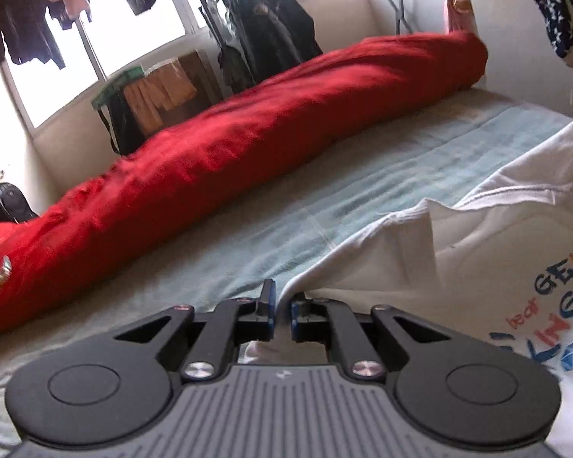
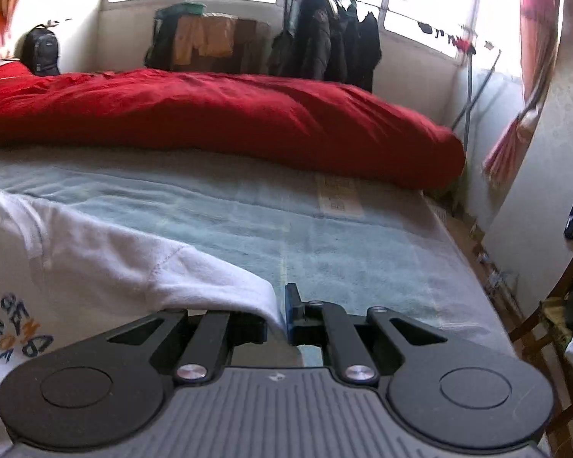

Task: Fold clothes

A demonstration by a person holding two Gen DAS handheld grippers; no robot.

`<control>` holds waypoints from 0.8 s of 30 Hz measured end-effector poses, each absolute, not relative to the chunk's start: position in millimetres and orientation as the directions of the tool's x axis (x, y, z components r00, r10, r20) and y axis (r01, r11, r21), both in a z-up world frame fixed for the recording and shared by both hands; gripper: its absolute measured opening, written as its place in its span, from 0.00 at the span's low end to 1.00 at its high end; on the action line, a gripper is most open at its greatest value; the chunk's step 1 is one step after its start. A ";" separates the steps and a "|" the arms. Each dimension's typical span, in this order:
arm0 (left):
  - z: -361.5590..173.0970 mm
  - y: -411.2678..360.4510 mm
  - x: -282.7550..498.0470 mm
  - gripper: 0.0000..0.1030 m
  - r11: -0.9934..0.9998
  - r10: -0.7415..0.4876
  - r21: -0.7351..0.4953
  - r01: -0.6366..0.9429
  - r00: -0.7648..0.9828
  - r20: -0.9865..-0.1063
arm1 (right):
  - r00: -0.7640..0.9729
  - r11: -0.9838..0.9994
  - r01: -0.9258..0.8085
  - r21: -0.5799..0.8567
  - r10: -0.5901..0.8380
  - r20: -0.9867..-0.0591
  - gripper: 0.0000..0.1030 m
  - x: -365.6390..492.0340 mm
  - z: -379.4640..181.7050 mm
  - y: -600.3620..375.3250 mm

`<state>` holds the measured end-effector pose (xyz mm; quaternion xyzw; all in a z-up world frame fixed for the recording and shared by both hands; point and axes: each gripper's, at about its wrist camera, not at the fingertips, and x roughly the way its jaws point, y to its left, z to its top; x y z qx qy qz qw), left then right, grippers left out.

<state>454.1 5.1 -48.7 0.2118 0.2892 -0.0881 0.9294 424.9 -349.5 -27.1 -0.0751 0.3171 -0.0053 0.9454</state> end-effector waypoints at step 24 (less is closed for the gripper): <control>-23.5 3.1 388.0 0.32 0.894 -0.141 0.230 0.384 0.728 -0.671 | 0.718 0.964 -0.192 -0.184 0.010 -0.696 0.48 383.4 -23.2 -329.0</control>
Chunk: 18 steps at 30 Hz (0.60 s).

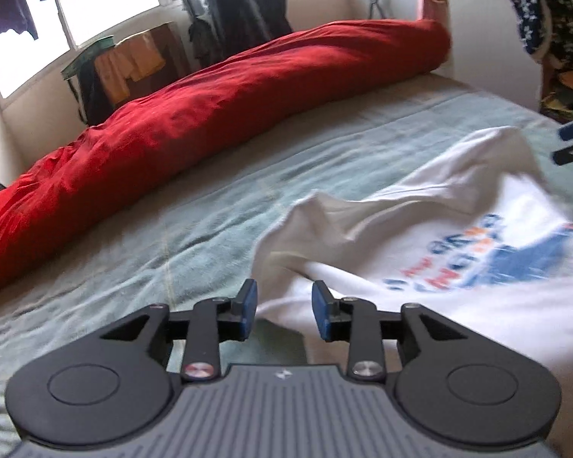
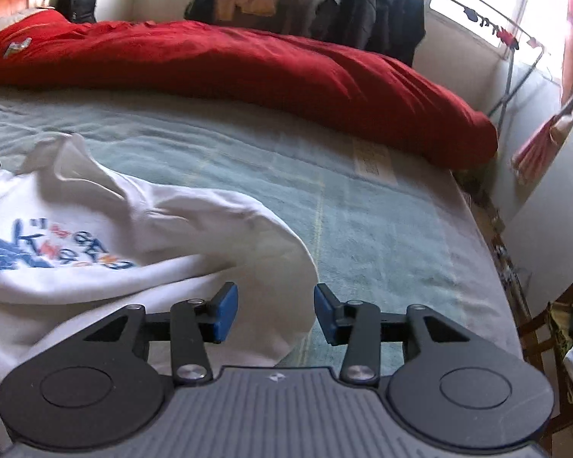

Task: Fold clothes

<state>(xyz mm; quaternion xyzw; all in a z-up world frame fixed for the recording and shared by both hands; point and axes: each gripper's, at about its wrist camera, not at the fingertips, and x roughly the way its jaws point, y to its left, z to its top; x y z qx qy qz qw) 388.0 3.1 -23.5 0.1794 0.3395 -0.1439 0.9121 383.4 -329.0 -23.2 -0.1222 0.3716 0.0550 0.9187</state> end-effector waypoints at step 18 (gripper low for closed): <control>6.1 -21.4 222.6 0.73 0.851 -0.460 -0.116 0.512 0.621 -0.635 | 0.692 0.939 -0.338 -0.066 0.200 -0.694 0.64 210.2 -25.1 -279.0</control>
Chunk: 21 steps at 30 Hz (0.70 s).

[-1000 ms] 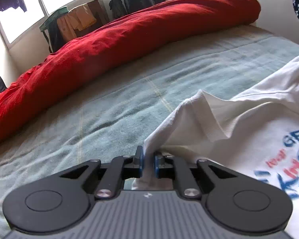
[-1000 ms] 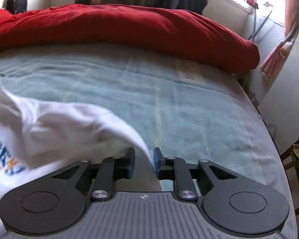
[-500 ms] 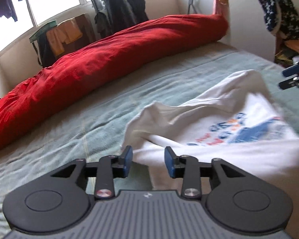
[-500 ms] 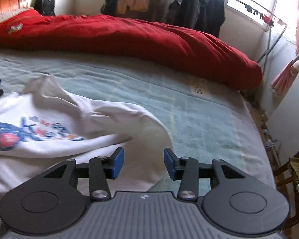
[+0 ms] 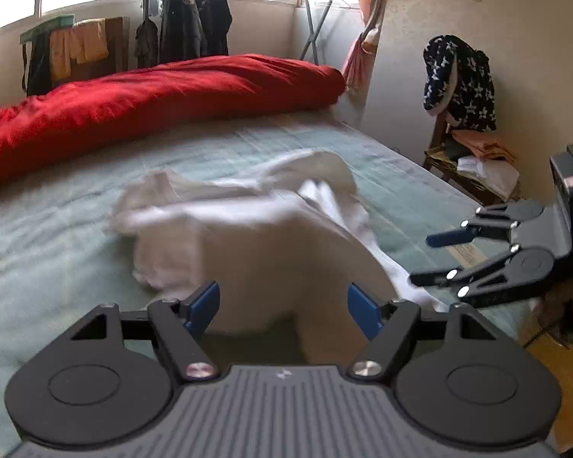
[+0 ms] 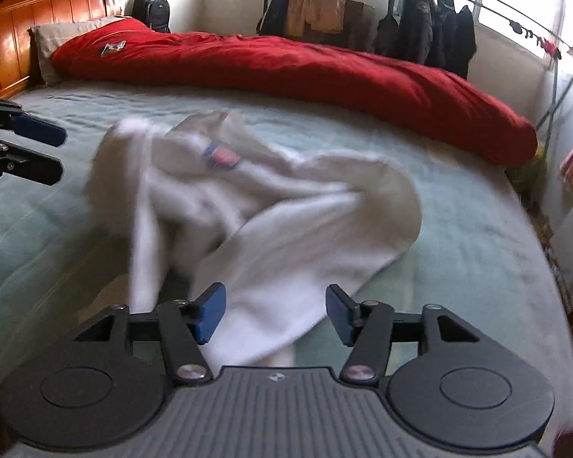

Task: Fold clothes

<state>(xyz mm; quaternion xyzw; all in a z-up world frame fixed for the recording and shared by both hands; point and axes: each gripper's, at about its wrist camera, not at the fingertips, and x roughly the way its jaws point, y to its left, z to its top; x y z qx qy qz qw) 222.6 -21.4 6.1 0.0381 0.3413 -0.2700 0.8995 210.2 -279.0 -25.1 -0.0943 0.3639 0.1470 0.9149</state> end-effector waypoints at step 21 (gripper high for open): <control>-49.6 -100.7 138.8 0.70 0.888 -0.359 0.039 0.458 0.743 -0.565 | 0.704 0.971 -0.204 0.124 0.233 -0.671 0.76 108.6 -54.2 -292.7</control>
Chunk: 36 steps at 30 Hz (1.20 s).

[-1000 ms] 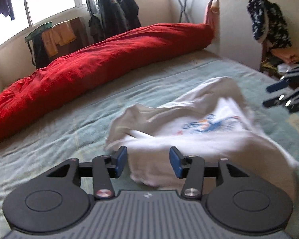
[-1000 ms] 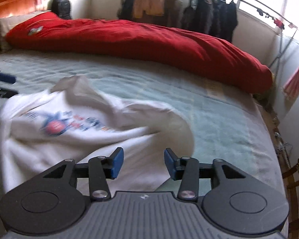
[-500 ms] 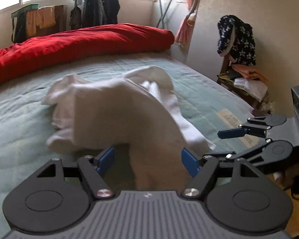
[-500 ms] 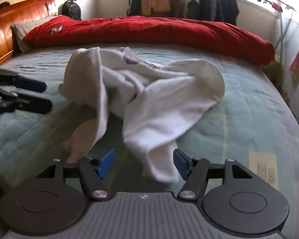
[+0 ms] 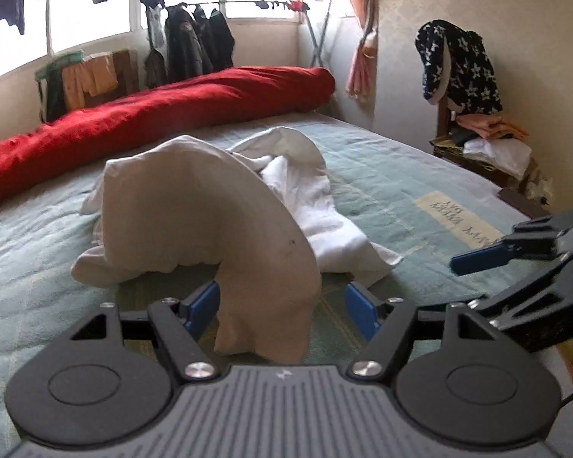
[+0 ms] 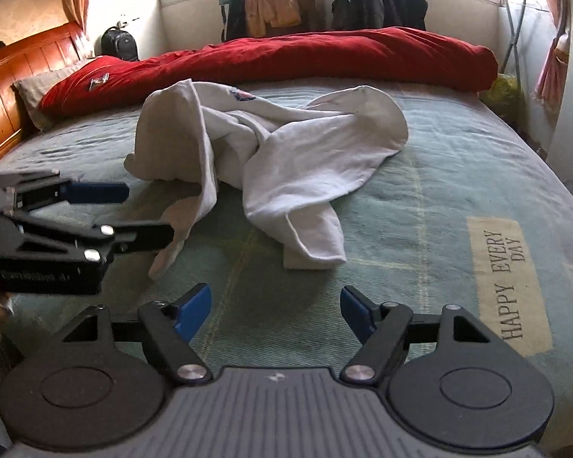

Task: Fold clothes
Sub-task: 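Grasp the white shirt hem with the left gripper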

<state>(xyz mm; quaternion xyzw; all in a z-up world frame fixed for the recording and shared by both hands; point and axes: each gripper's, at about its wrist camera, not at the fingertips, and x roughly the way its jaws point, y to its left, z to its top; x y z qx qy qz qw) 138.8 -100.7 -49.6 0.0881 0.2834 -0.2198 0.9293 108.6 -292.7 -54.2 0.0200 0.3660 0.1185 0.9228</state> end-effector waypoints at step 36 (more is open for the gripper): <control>-75.0 -127.1 130.7 0.08 0.782 -0.337 0.333 0.527 0.807 -0.485 | 0.691 0.985 -0.134 0.111 0.173 -0.702 0.76 135.7 -61.5 -297.8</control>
